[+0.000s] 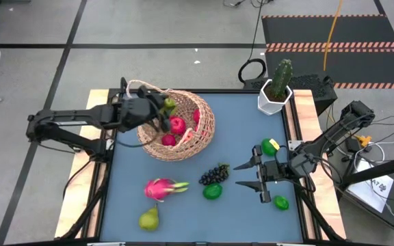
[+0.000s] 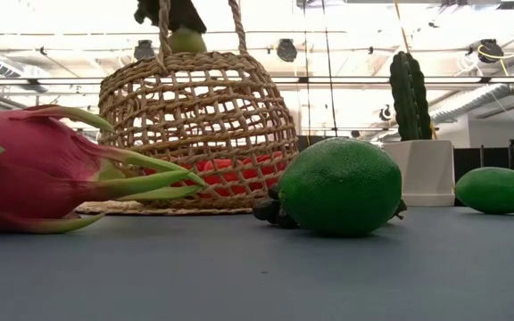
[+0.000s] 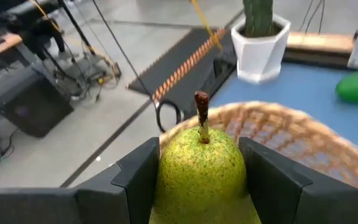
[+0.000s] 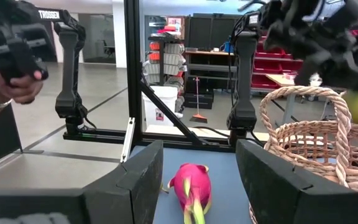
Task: Build produce basket
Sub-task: Put the green pear into the basket
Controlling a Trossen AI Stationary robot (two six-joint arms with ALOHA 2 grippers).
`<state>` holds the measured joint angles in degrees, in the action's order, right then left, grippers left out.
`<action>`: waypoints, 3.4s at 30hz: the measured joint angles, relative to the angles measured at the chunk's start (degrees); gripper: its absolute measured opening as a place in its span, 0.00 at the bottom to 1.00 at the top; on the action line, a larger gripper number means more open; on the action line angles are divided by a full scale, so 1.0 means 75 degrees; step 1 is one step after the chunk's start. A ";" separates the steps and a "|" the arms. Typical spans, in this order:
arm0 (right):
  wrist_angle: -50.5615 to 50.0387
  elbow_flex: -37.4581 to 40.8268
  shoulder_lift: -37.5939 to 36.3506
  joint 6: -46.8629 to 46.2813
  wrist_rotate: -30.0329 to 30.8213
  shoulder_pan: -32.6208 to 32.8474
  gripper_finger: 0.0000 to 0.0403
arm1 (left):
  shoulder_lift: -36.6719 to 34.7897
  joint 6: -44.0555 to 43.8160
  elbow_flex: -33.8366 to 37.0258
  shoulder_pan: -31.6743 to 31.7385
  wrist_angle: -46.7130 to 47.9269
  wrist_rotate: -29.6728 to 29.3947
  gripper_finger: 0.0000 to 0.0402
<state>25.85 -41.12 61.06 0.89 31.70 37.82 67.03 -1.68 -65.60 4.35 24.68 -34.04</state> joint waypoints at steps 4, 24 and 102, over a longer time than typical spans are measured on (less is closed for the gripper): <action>0.0000 0.0000 0.0000 0.0000 0.0000 0.0000 0.49 | 0.0440 -0.0055 -0.0003 0.0146 -0.0075 0.0003 0.53; -0.0107 0.0000 0.0000 0.0175 0.0000 0.0000 0.49 | 0.1708 -0.1054 -0.0012 0.0711 -0.0327 0.0567 0.53; -0.0274 0.0000 0.0000 0.0026 0.0000 0.0000 0.49 | 0.1353 -0.4388 -0.0006 -0.8074 0.0511 -0.1540 0.52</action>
<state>23.79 -41.12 61.06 1.08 31.70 37.82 77.18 -34.59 -65.65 -56.21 28.51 -45.59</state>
